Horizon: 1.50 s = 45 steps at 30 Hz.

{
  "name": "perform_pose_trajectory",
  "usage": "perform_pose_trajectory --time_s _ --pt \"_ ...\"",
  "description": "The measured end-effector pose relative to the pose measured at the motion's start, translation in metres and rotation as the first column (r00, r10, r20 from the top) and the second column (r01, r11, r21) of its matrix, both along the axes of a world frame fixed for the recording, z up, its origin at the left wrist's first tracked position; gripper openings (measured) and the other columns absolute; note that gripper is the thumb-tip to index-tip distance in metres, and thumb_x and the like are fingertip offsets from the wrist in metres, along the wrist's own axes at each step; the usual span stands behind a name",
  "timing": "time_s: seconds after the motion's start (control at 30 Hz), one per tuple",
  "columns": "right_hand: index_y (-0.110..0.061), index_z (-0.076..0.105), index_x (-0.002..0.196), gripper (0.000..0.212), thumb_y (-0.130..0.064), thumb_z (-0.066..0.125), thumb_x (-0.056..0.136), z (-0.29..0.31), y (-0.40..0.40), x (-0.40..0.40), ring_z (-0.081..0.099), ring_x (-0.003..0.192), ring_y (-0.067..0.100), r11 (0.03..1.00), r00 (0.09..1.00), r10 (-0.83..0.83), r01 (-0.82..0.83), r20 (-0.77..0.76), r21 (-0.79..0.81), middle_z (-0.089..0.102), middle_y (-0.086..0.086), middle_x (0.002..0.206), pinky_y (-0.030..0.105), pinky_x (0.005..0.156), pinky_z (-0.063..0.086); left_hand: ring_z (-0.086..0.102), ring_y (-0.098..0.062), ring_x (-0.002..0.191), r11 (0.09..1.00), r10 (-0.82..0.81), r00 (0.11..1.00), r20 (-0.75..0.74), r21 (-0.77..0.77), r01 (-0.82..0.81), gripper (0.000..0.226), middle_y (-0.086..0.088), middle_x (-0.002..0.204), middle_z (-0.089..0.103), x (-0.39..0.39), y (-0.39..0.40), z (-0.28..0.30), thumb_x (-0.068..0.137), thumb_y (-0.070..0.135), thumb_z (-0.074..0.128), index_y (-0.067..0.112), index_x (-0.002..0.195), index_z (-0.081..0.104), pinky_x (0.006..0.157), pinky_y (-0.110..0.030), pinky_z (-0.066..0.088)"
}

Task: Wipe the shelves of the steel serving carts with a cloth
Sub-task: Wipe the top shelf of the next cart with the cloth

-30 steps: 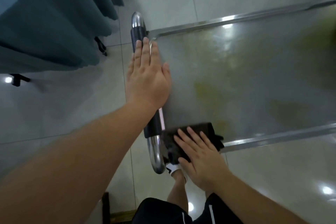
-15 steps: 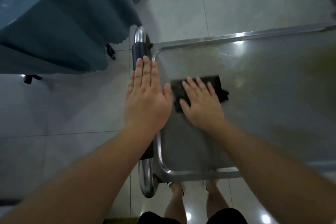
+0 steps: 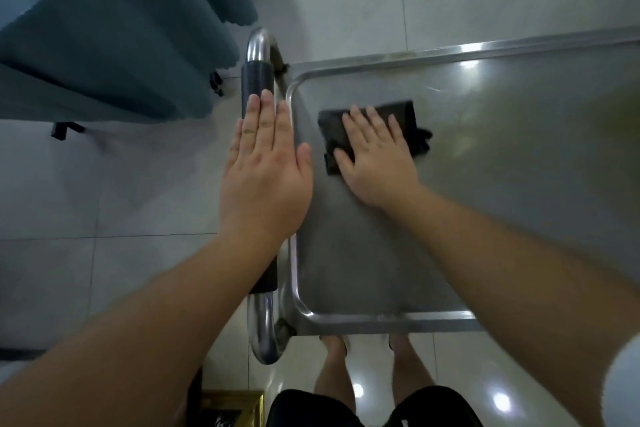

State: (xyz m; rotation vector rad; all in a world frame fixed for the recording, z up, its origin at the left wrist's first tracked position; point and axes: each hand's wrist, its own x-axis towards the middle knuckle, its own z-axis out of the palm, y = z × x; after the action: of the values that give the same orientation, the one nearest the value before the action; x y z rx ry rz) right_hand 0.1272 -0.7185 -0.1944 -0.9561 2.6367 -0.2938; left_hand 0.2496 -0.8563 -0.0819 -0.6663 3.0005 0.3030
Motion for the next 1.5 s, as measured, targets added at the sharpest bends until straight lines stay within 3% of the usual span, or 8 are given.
perform_pose_trajectory --time_s 0.23,0.37,0.63,0.9,1.03,1.17,1.33,1.5 --pt "-0.020 0.032 0.163 0.070 -0.052 0.046 0.103 0.010 0.159 0.170 0.014 0.160 0.019 0.997 0.998 0.066 -0.066 0.010 0.047 0.024 -0.003 0.171 0.053 0.124 0.023 -0.016 -0.022 0.161 0.997 -0.056 0.997 0.043 -0.043 0.058 0.069 -0.011 0.176 -0.010 0.003 0.002 0.003 0.113 0.045 0.020 0.010 0.168 -0.001 0.131 -0.043 -0.004" --pt "-0.024 0.033 0.162 0.070 -0.053 0.045 0.100 0.009 0.194 0.183 0.013 0.160 0.016 0.990 0.996 0.073 -0.077 0.043 0.117 0.026 -0.006 0.170 0.049 0.127 0.017 -0.018 -0.020 0.161 0.995 -0.049 0.997 0.067 -0.085 0.055 0.069 -0.011 0.176 -0.010 0.006 0.003 -0.001 0.112 0.045 0.017 0.008 0.167 -0.001 0.131 -0.042 -0.006" --pt "-0.016 0.040 0.159 0.066 -0.051 0.038 0.104 -0.004 0.094 0.006 0.028 0.156 0.025 0.999 0.998 0.031 -0.030 -0.063 0.013 0.037 0.003 0.166 0.049 0.128 0.015 -0.013 -0.015 0.162 0.997 -0.022 0.999 0.031 -0.069 0.024 0.066 -0.007 0.177 -0.004 0.002 0.003 -0.003 0.113 0.044 0.021 0.010 0.168 0.006 0.131 -0.037 -0.007" --pt "-0.023 0.002 0.167 0.068 -0.053 0.019 0.108 0.005 0.000 -0.146 -0.008 0.160 0.018 0.990 0.995 -0.036 0.023 0.089 0.141 -0.005 -0.005 0.175 0.045 0.128 -0.010 -0.013 -0.014 0.161 0.997 -0.006 1.000 0.026 -0.081 0.008 0.066 -0.006 0.177 -0.003 -0.001 0.002 -0.002 0.113 0.043 0.023 0.010 0.168 0.007 0.129 -0.032 -0.011" --pt "-0.022 0.011 0.167 0.068 -0.054 0.022 0.107 0.001 0.039 -0.093 -0.002 0.160 0.017 0.995 0.998 -0.033 0.027 0.051 0.096 0.004 -0.004 0.175 0.043 0.128 -0.007 -0.013 -0.015 0.161 0.996 -0.015 0.999 0.040 -0.082 0.019 0.066 -0.006 0.177 -0.004 0.000 0.002 0.000 0.113 0.043 0.021 0.011 0.168 0.006 0.130 -0.034 -0.010" --pt "-0.013 0.037 0.160 0.070 -0.052 0.033 0.103 0.004 0.119 0.003 0.026 0.156 0.029 0.999 1.000 0.027 -0.027 -0.014 0.023 0.034 0.006 0.167 0.052 0.127 0.015 -0.015 -0.014 0.161 0.999 -0.010 0.999 0.046 -0.037 0.012 0.065 -0.005 0.176 -0.006 0.000 0.004 0.005 0.113 0.043 0.020 0.013 0.168 0.004 0.128 -0.034 -0.009" --pt "-0.021 0.028 0.164 0.069 -0.054 0.034 0.104 0.016 0.229 0.136 0.013 0.160 0.019 0.986 0.999 0.045 -0.047 0.016 0.157 0.023 -0.004 0.171 0.049 0.126 0.016 -0.010 -0.017 0.162 0.999 -0.012 0.999 0.053 -0.052 0.015 0.065 -0.008 0.177 -0.001 0.000 0.004 0.002 0.113 0.043 0.021 0.011 0.168 0.009 0.131 -0.040 -0.003" --pt "-0.025 0.027 0.164 0.067 -0.056 0.031 0.105 0.015 0.249 0.131 0.010 0.160 0.015 0.981 0.998 0.026 -0.036 0.049 0.193 0.022 -0.007 0.172 0.047 0.127 0.013 -0.011 -0.016 0.162 0.999 -0.007 0.998 0.063 -0.047 0.010 0.066 -0.006 0.177 -0.003 0.000 0.007 0.005 0.112 0.043 0.023 0.012 0.168 0.006 0.130 -0.037 -0.006"
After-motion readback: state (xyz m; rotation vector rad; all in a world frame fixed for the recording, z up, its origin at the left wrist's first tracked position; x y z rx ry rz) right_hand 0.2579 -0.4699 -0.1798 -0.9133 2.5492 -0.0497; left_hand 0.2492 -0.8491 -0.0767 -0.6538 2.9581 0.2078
